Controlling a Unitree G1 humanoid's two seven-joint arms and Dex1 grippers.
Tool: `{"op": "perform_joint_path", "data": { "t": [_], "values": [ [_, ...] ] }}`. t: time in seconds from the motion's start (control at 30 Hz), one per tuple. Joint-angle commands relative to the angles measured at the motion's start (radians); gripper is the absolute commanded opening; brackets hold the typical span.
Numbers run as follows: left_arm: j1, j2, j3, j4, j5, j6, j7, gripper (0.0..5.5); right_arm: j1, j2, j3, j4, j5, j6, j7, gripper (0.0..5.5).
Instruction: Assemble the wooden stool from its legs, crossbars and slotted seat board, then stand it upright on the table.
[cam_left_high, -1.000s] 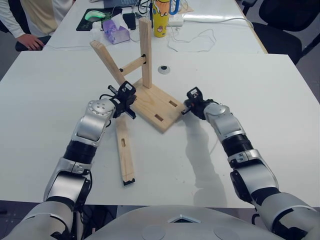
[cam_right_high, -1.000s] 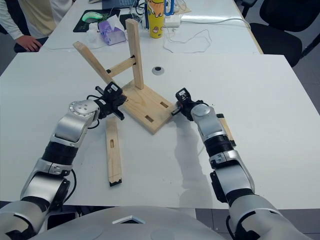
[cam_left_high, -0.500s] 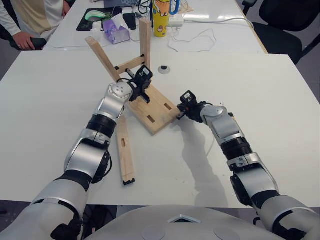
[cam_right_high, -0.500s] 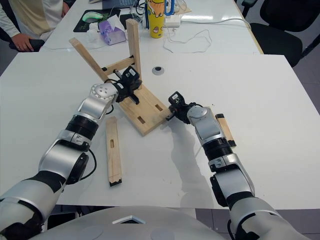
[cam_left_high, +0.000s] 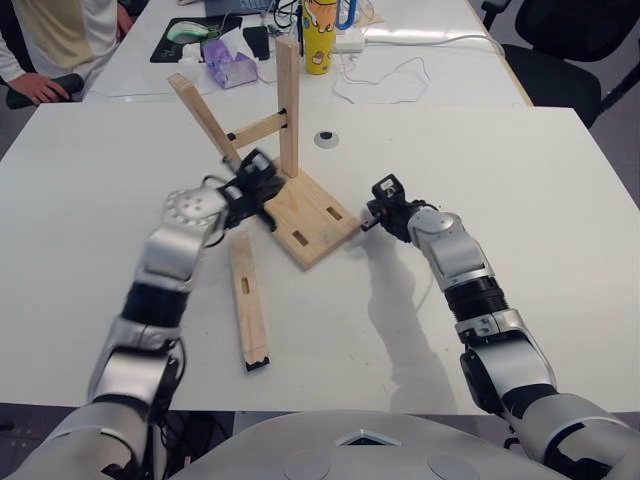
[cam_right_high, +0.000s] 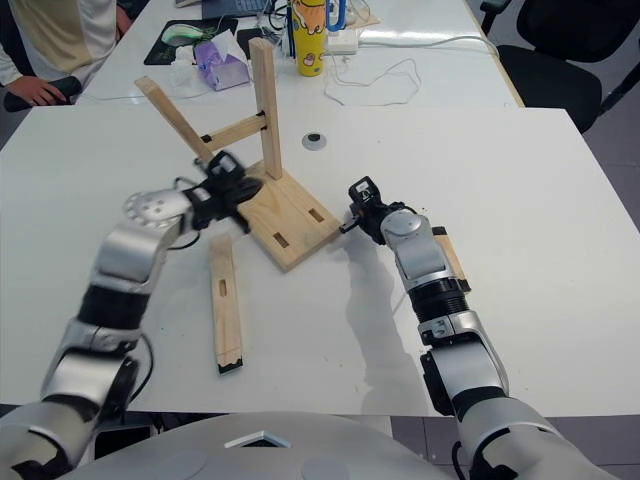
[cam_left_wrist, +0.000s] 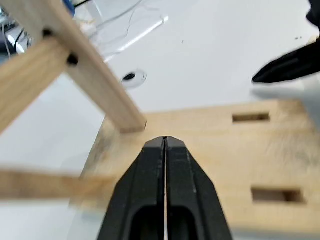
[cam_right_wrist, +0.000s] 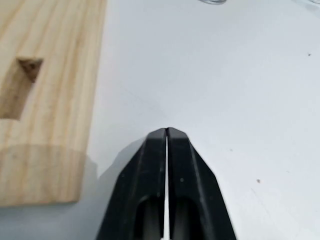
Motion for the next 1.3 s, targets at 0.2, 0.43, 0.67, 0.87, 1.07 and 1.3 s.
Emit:
{"op": "perform_joint_path", "data": {
  "t": [0.2, 0.43, 0.67, 0.87, 1.07, 1.3],
  "values": [
    [-0.036, 0.032, 0.035, 0.174, 0.059, -0.034, 0.120, 0.00, -0.032, 0.028, -0.046, 0.043, 0.007, -0.033, -0.057, 0.02],
    [-0.273, -0.133, -0.046, 0.483, 0.108, -0.185, 0.212, 0.00, -0.035, 0.032, 0.001, 0.065, 0.015, -0.040, 0.045, 0.02],
    [-0.443, -0.252, -0.080, 0.791, 0.122, -0.370, 0.223, 0.00, 0.022, 0.024, 0.054, -0.094, 0.060, 0.035, 0.189, 0.02],
    [-0.471, -0.250, -0.061, 0.914, 0.129, -0.463, 0.236, 0.00, 0.030, -0.004, 0.005, -0.137, 0.024, 0.073, 0.099, 0.02],
    [-0.248, -0.188, 0.027, 0.550, 0.056, -0.389, 0.227, 0.00, 0.135, 0.007, -0.231, -0.368, 0.131, -0.026, -0.016, 0.02],
    [0.080, -0.202, 0.190, 0.063, -0.041, -0.272, 0.324, 0.00, 0.379, -0.088, -0.350, -0.591, 0.219, 0.091, 0.023, 0.02]
  ]
}}
